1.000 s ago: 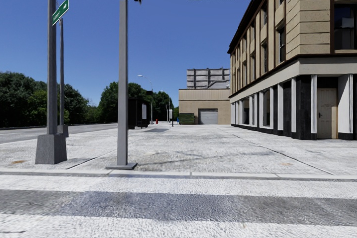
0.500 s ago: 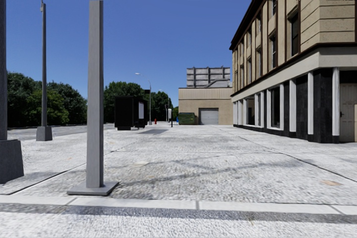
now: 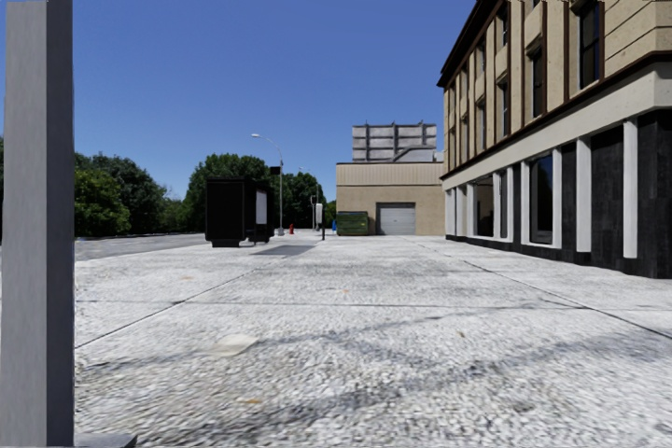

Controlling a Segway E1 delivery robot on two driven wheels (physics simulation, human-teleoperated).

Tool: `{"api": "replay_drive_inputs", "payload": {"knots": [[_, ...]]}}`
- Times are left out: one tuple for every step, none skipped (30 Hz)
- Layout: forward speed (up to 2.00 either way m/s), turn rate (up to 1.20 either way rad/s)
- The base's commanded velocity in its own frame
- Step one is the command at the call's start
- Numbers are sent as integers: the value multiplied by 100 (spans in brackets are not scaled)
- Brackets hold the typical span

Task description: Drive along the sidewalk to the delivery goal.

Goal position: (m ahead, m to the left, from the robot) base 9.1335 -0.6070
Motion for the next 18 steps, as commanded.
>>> {"api": "replay_drive_inputs", "payload": {"knots": [[200, 0], [200, 0], [200, 0], [200, 0], [200, 0], [200, 0], [200, 0], [200, 0], [200, 0], [200, 0], [200, 0], [200, 0], [200, 0], [200, 0], [200, 0], [200, 0], [200, 0], [200, 0]]}}
